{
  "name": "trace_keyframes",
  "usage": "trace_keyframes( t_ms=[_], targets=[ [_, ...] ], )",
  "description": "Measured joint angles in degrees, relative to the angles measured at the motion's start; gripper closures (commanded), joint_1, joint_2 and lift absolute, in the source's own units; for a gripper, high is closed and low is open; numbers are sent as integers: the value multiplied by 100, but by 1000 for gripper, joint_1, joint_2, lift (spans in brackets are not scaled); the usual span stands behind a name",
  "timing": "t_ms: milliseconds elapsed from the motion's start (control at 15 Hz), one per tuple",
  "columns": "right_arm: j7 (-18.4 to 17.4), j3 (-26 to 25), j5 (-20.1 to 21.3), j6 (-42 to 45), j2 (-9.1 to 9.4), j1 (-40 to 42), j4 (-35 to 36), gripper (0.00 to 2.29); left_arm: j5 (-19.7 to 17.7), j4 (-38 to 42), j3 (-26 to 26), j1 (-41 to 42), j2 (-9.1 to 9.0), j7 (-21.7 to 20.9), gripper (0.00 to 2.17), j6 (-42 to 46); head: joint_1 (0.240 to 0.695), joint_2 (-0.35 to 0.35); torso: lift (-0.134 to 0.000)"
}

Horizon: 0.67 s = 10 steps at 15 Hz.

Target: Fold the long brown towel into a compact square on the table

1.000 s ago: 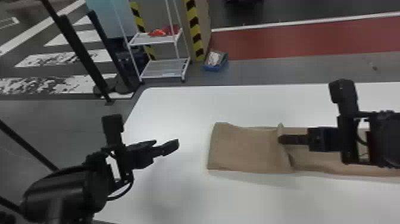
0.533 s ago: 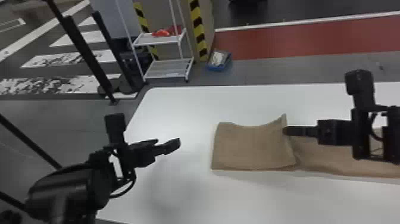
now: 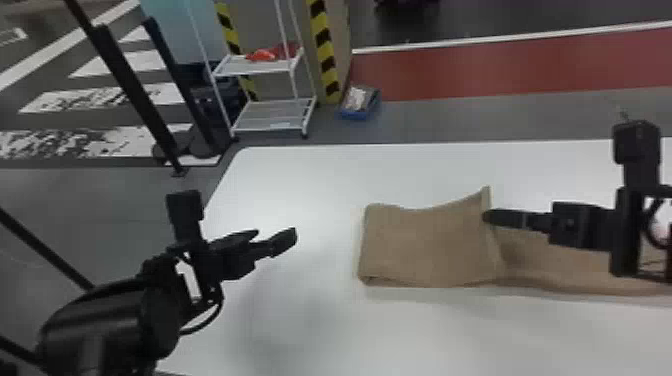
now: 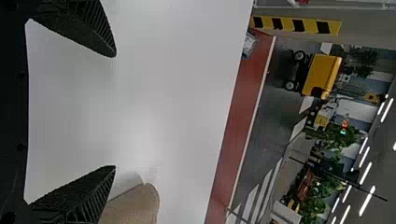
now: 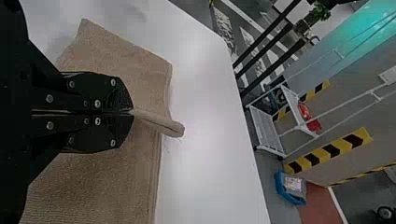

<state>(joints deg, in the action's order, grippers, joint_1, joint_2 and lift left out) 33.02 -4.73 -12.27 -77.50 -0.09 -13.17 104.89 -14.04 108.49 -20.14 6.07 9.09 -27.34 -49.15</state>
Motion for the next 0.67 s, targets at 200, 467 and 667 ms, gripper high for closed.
trace_keyframes(
  t_ms=[200,467,667],
  targets=[
    [2,-136,-135,59,0,79,-46,1112,-97,-39,139,237,-198,209,12,917,695,234,-123],
    [12,-370,-388,107,0,319,58,1112,-276,-55,385,598,-283,660,12,2027,695,219,-123],
    [12,-680,-709,-76,0,307,199,1112,-318,-107,486,709,-328,834,12,2403,695,210,-123]
  ],
)
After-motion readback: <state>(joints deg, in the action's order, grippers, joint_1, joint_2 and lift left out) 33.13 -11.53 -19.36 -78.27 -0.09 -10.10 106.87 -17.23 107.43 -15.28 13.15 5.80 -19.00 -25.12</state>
